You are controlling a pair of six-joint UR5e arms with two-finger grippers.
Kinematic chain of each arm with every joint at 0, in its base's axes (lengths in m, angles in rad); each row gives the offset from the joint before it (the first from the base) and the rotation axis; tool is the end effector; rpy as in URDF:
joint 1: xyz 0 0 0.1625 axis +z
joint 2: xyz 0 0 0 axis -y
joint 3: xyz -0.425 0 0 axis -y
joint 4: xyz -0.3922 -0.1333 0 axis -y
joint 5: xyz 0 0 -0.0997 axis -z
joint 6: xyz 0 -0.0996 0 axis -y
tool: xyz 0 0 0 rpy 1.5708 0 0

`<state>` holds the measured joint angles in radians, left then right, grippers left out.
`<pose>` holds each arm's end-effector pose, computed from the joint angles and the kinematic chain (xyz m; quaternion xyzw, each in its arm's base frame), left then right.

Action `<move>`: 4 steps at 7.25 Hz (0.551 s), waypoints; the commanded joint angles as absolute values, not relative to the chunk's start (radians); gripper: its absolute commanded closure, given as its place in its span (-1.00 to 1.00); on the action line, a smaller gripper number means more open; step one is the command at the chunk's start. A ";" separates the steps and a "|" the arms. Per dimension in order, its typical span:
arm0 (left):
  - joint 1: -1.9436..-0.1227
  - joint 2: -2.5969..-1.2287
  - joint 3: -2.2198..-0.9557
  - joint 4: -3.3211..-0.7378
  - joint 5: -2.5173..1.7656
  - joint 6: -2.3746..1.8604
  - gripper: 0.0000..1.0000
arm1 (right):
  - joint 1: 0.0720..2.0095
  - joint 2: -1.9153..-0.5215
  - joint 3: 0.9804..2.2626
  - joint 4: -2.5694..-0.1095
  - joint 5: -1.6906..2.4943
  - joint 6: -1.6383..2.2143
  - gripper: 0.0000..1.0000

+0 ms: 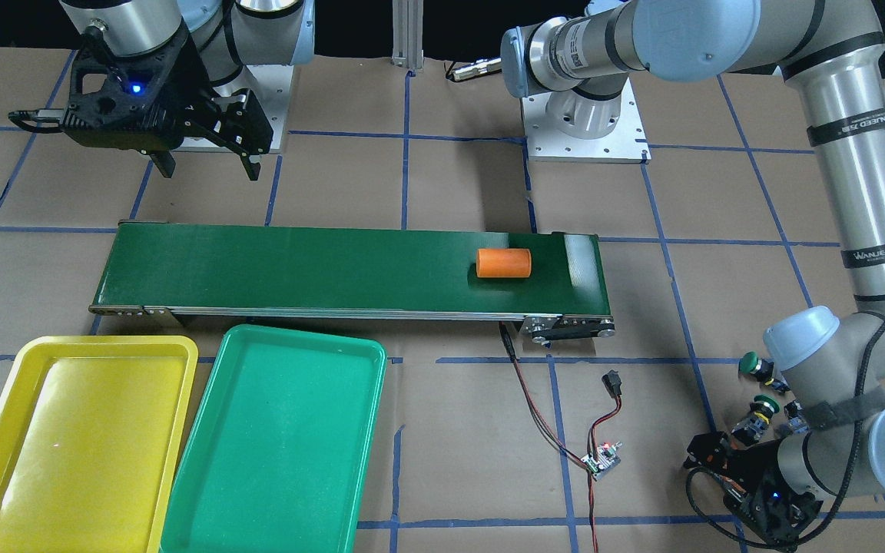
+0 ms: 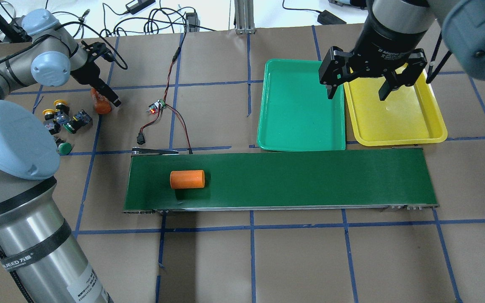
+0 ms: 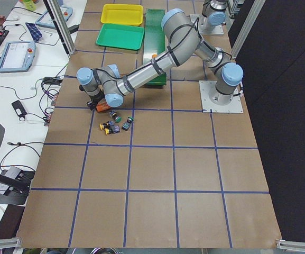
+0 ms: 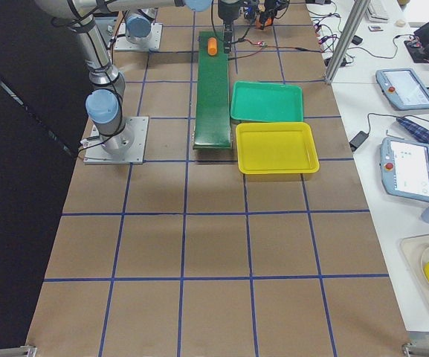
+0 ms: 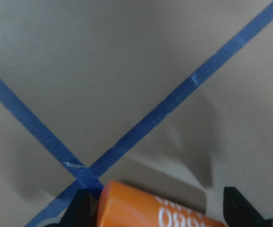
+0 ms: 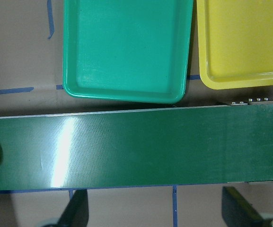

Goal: Sort buttons by color to trays

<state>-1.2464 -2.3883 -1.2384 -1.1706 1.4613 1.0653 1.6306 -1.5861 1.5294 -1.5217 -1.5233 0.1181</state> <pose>0.1017 -0.7549 0.1632 -0.3590 -0.9308 0.0025 0.0691 0.1668 -0.4764 0.5109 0.0290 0.9993 -0.0017 0.0240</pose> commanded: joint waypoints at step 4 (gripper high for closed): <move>-1.184 -2.350 -1.216 -1.224 1.465 0.676 -1.00 | 1.631 -1.588 1.529 -1.522 -1.522 0.117 -1.00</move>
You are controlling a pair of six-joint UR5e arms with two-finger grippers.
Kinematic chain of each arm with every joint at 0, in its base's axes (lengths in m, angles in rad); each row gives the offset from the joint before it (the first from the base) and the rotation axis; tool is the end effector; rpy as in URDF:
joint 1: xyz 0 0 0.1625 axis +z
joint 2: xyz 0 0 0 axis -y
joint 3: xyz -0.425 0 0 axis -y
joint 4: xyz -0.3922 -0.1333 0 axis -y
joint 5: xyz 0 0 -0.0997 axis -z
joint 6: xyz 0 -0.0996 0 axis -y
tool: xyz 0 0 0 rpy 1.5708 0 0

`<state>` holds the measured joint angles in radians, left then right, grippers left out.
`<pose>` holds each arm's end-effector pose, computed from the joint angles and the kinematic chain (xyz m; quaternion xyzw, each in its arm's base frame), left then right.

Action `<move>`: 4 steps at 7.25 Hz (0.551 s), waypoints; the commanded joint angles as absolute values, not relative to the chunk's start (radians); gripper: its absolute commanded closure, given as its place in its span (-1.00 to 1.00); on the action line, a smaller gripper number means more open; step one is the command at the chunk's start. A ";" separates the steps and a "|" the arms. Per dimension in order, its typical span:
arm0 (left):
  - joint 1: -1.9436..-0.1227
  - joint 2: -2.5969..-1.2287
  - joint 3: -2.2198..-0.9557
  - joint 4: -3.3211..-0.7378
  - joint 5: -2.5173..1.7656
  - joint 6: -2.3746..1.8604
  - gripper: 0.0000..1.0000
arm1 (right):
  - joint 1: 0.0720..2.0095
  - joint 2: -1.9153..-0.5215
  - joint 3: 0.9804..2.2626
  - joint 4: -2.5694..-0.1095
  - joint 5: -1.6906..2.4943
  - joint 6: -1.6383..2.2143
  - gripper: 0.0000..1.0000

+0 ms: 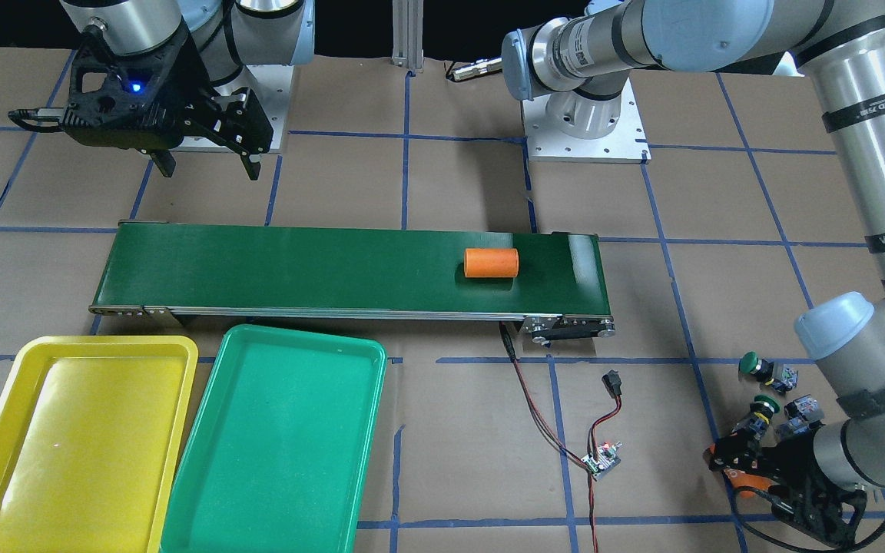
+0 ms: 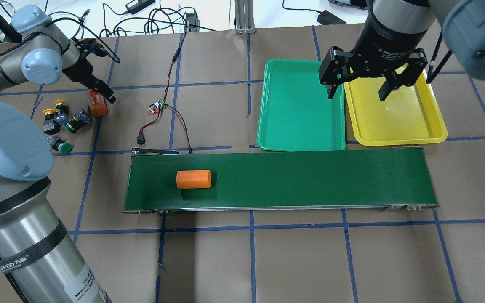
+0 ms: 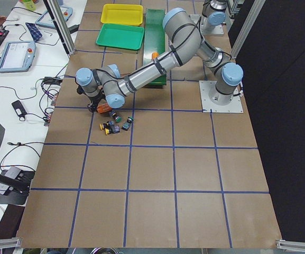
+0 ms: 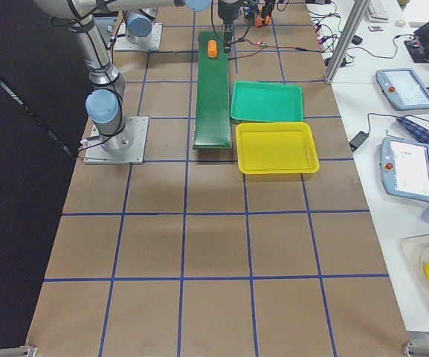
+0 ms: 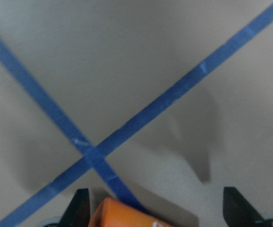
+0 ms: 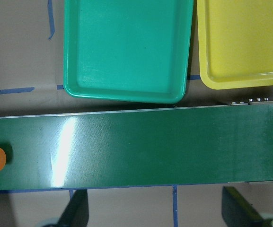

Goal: Sort buttons by color to trays

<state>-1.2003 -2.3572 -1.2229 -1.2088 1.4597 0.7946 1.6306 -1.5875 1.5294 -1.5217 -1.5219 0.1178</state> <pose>0.1362 -0.7493 0.1899 -0.2079 -0.9758 -0.0014 0.0673 0.1669 -0.4759 0.5116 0.0289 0.9993 -0.0023 0.0247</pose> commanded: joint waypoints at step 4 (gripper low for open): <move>-1.181 -2.370 -1.243 -1.209 1.454 0.392 -0.92 | 1.631 -1.588 1.529 -1.522 -1.522 0.118 -1.00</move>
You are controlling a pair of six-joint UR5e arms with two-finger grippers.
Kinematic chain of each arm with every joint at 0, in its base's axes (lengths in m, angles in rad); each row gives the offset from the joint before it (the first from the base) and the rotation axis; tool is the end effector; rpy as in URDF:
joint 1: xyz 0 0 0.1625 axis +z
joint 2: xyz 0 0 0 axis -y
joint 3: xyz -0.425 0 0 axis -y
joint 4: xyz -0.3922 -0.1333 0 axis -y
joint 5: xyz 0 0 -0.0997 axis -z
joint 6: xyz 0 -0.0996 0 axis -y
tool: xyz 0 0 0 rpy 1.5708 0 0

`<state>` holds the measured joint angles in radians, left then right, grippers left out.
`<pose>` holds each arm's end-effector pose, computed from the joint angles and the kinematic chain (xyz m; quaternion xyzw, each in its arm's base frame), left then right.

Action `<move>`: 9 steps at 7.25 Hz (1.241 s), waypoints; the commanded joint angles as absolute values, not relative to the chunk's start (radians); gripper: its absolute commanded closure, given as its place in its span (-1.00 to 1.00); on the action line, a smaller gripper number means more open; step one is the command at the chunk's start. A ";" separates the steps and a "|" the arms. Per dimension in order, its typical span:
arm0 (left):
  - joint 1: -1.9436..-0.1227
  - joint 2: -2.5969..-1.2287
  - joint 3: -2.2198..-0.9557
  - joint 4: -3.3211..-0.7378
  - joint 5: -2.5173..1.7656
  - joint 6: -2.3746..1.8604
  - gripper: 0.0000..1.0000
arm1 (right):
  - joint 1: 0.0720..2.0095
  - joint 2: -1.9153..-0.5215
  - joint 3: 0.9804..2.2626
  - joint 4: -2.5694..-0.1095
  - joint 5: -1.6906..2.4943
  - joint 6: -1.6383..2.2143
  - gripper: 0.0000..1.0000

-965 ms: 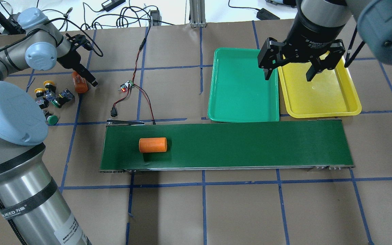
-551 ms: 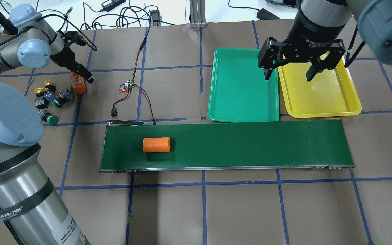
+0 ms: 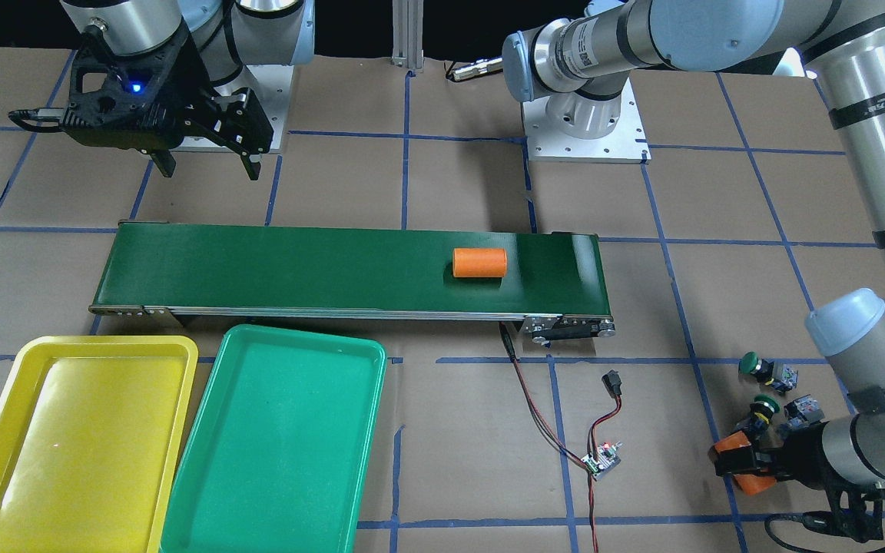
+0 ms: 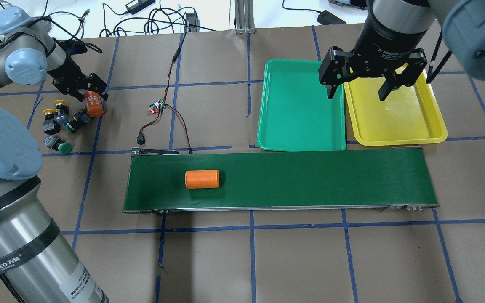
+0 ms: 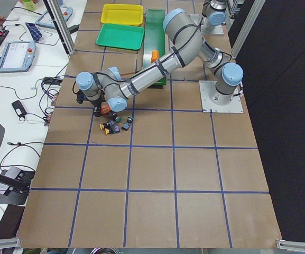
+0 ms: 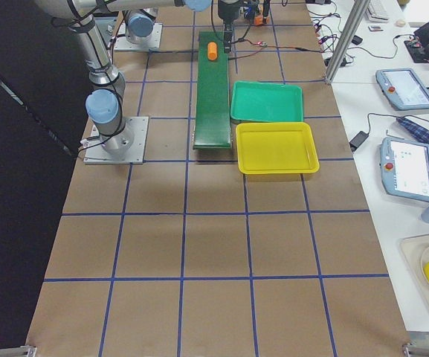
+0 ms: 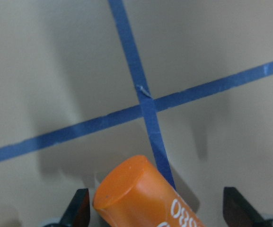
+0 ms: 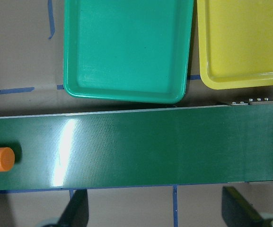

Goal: Sort buttons by color to trays

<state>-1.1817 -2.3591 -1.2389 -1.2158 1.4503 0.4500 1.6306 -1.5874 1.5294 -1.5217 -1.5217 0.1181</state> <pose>0.1473 -0.7422 0.1808 -0.0273 -0.9965 -0.0217 0.0755 0.1669 -0.4759 0.5116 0.0290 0.9993 -0.0023 0.0248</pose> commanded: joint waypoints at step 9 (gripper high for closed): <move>-1.342 -2.023 -1.505 -1.365 1.451 -0.303 1.00 | 1.631 -1.588 1.529 -1.522 -1.522 0.118 -1.00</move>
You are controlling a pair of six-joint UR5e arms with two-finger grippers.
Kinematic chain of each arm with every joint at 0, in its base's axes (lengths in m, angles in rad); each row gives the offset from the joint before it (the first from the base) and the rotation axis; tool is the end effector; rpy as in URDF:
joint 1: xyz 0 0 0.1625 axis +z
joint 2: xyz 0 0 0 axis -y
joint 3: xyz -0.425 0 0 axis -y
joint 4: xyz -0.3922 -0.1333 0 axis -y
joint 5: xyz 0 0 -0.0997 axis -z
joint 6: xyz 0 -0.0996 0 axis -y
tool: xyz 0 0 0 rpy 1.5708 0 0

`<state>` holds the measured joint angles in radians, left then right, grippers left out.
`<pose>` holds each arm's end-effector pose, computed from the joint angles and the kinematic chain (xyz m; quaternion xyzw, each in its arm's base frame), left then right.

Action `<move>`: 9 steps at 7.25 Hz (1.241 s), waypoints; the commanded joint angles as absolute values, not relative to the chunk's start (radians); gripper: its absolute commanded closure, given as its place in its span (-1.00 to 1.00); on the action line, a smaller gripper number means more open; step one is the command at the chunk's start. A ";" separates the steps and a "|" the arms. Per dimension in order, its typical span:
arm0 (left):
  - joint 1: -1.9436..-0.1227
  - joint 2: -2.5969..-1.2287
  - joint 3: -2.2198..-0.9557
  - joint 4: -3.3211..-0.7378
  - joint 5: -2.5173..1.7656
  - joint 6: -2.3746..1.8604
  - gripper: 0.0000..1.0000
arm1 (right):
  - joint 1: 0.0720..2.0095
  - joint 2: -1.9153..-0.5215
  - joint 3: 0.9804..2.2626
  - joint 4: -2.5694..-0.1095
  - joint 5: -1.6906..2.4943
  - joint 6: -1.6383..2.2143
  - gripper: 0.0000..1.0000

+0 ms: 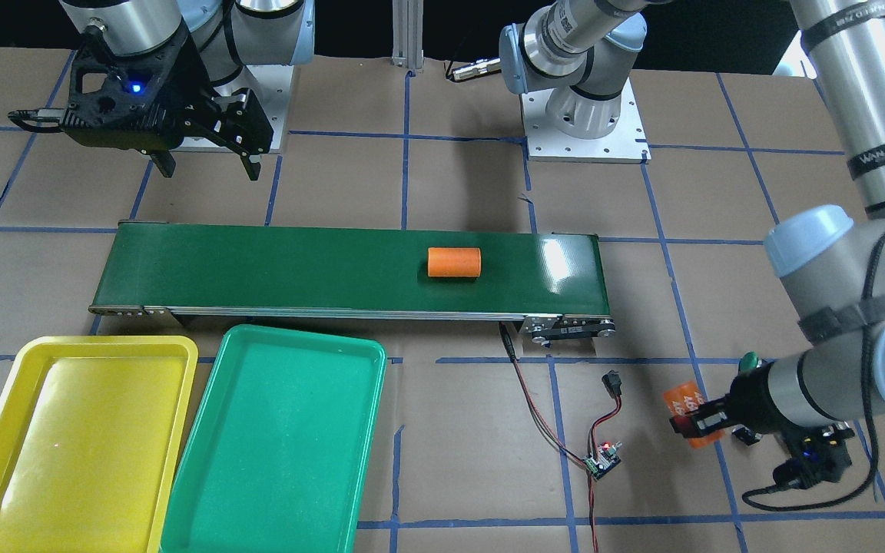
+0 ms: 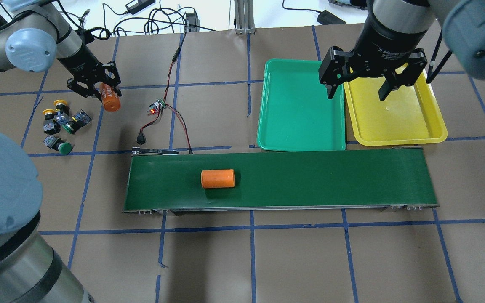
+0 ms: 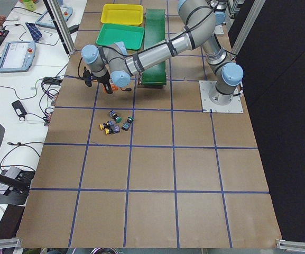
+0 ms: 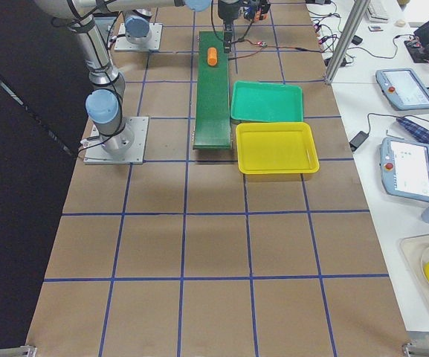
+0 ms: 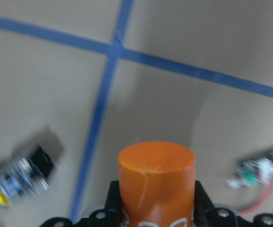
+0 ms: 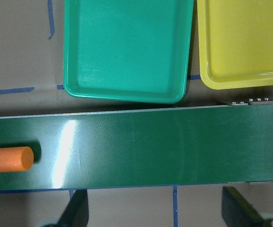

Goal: Sort buttons by color to trays

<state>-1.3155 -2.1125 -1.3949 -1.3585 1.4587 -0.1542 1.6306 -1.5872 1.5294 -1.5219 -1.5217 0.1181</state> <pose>0.0291 -0.6836 0.2733 0.2066 -0.9738 -0.0736 0.0597 0.1669 -0.4760 0.5115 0.0290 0.9993 -0.0023 0.0248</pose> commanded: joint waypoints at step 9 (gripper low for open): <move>-1.486 -1.729 -1.945 -1.342 1.463 -0.885 0.66 | 1.631 -1.588 1.529 -1.522 -1.522 0.118 -1.00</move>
<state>-1.4841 -1.7419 -1.9181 -1.3445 1.4635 -0.8541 1.6315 -1.5877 1.5294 -1.5217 -1.5217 0.1181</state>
